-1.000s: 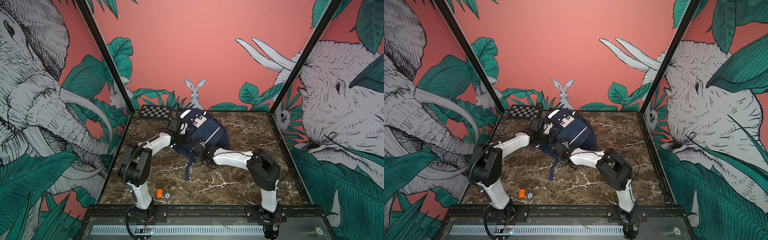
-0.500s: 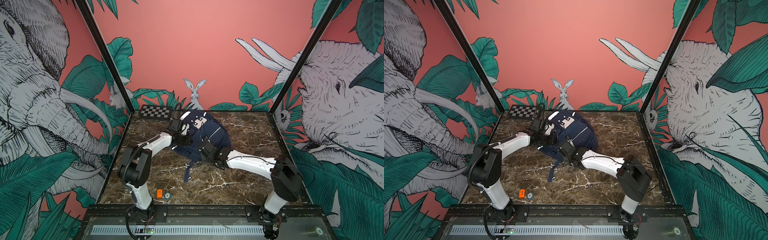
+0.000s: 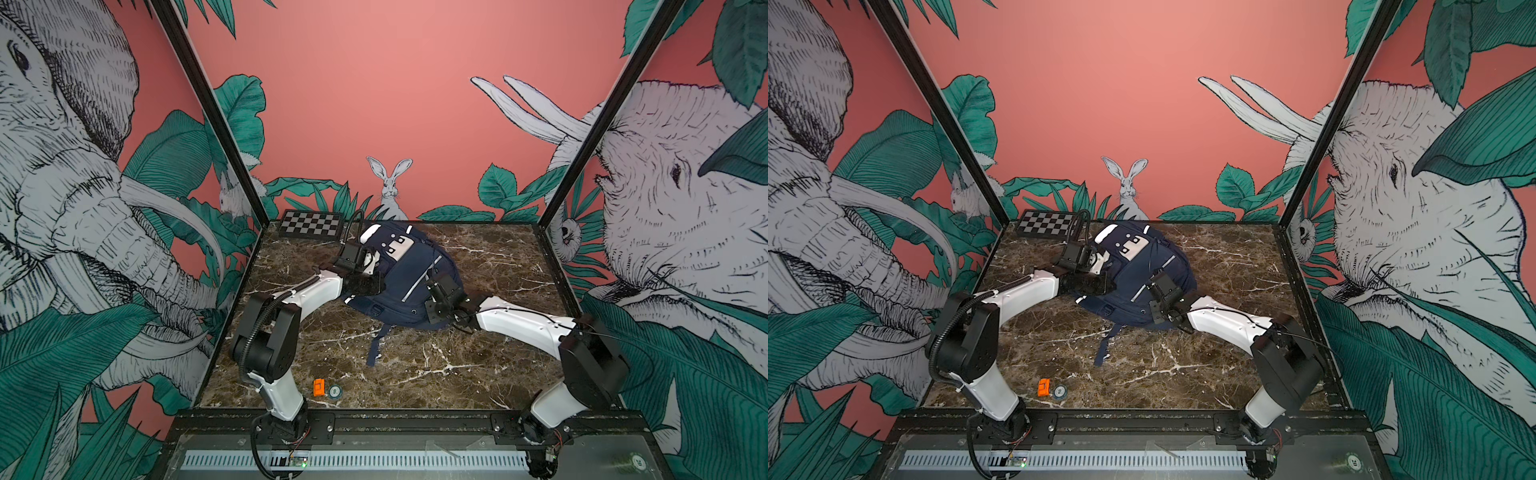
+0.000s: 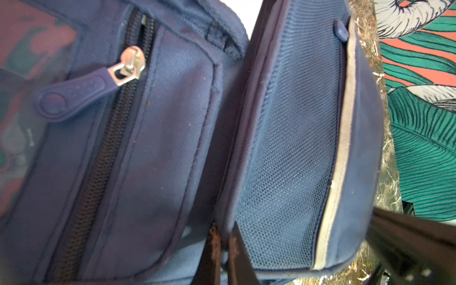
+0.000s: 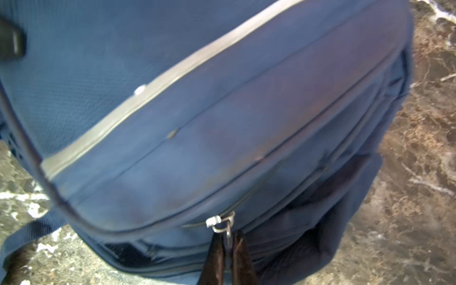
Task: Pack books, pencil case, and school supplies into a backpack
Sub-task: Zip the student bag at the top-center of the table.
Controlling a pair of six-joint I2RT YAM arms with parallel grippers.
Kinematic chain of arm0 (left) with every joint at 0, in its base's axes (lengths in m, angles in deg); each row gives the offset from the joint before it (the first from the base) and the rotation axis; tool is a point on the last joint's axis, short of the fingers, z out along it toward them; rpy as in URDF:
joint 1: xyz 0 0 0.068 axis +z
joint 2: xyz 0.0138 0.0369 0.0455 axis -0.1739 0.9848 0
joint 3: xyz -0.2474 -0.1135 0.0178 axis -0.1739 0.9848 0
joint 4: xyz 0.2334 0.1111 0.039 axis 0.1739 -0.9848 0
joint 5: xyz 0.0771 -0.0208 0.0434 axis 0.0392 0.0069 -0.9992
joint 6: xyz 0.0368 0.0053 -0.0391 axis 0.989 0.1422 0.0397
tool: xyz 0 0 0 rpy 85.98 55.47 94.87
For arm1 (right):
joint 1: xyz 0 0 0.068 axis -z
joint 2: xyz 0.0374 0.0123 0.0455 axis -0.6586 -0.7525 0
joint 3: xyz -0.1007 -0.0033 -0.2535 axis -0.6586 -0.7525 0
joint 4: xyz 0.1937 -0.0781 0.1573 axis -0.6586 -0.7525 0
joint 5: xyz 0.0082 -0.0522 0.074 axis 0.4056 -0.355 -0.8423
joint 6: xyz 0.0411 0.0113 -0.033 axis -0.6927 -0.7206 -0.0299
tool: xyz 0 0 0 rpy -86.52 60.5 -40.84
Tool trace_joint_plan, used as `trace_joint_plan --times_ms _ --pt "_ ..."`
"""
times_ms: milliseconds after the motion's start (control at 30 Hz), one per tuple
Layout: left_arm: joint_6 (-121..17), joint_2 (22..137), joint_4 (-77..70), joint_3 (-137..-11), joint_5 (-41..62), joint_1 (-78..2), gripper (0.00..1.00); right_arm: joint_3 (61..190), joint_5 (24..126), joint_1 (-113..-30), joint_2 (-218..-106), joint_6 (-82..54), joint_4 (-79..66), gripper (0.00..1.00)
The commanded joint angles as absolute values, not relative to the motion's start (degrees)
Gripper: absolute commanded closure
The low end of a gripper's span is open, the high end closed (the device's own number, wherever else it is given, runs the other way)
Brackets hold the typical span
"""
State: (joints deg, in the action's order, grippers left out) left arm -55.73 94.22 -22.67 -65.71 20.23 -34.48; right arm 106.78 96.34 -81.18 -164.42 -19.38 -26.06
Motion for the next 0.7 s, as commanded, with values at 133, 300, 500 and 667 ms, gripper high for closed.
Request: trace_joint_plan --times_ms 133,300,500,667 --pt "-52.88 91.54 -26.21 -62.79 15.68 -32.96 1.0 113.72 98.38 -71.68 -170.67 -17.5 -28.38 1.0" --pt "-52.59 92.02 -25.82 -62.49 16.79 -33.0 1.0 121.89 96.13 -67.78 -177.46 -16.3 -29.93 1.0" --pt "-52.57 92.45 -25.74 -62.63 16.52 -33.08 1.0 125.91 92.17 -65.64 -180.52 -16.47 -31.21 1.0" --pt "-51.3 93.29 -28.76 -65.68 12.18 -33.1 0.99 112.56 88.74 -66.52 -170.11 -19.64 -27.49 1.0"
